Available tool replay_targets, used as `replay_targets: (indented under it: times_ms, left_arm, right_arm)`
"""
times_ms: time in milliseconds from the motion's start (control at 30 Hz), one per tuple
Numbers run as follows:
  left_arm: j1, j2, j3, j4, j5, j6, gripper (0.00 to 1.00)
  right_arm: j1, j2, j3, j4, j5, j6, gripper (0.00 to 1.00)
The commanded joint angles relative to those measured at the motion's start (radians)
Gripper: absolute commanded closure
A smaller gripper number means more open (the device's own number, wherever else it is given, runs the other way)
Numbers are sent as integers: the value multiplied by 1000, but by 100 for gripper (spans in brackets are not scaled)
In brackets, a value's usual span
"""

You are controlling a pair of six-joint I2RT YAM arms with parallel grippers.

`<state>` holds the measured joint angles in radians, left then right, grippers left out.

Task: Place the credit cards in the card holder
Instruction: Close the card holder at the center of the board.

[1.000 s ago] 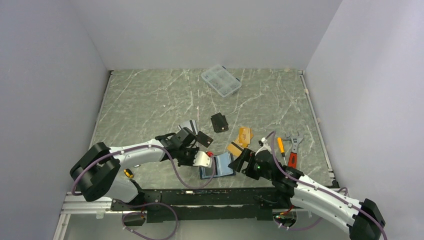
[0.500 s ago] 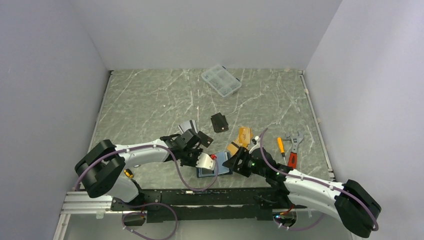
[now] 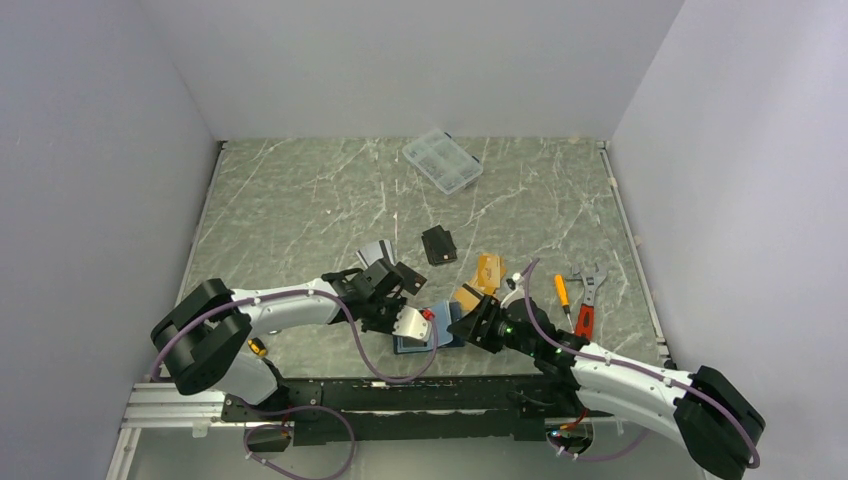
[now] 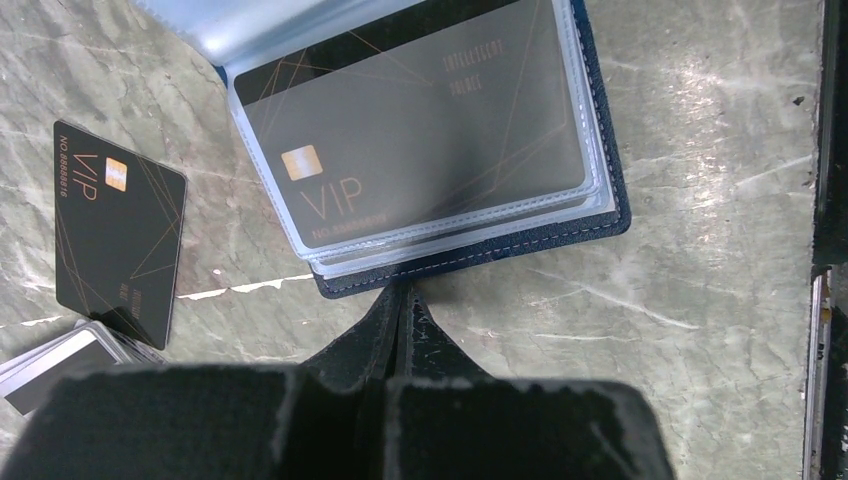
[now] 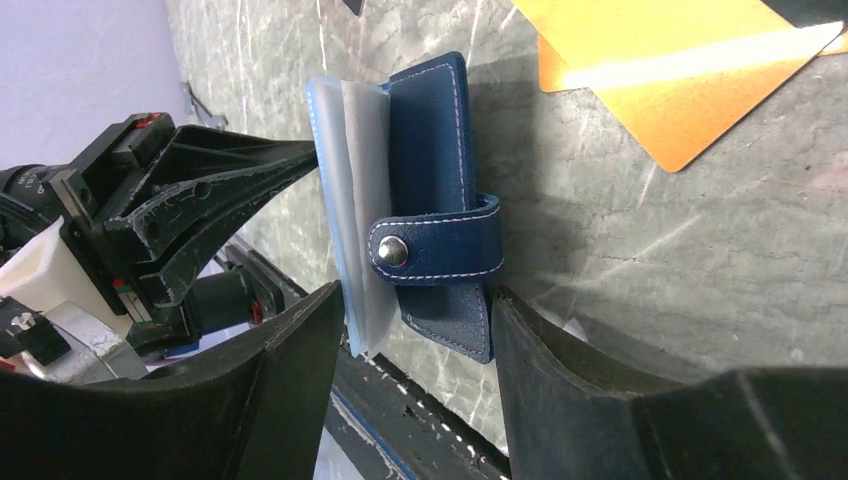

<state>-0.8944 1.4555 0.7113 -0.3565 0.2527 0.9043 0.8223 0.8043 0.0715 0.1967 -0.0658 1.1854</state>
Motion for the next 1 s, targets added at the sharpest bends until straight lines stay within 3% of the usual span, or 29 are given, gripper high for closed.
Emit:
replay_targets:
  times_ms: [0,367,567,667,800,900,967]
  left_arm:
    - [-17,-11,0,4,27,-1,100]
    - [-18,-35,-9,-3,13,-2,100]
    - [-18,-40,-10,-7,10,-3,100]
    - [-18,-48,-12,-11,10,0,100]
    - [-17,-59,-10,-17,12,-1,100]
    - [-17,-61,-10,-21,14,-5,100]
    - [-17,-70,-12,-23,21,-8,100]
  right_arm:
    - [1,-20,28,119,-36,7,41]
    - [3,-78,24,124,-48,3,38]
    - [45,9,92,43,-7,-53,40]
    - [107,74,169,-57,62,-89,32]
    - [148,144,189,-34,97,-86,31]
    - [167,179,215,-62,135,-82,34]
    - [179,214,258,-136,179,-79,41]
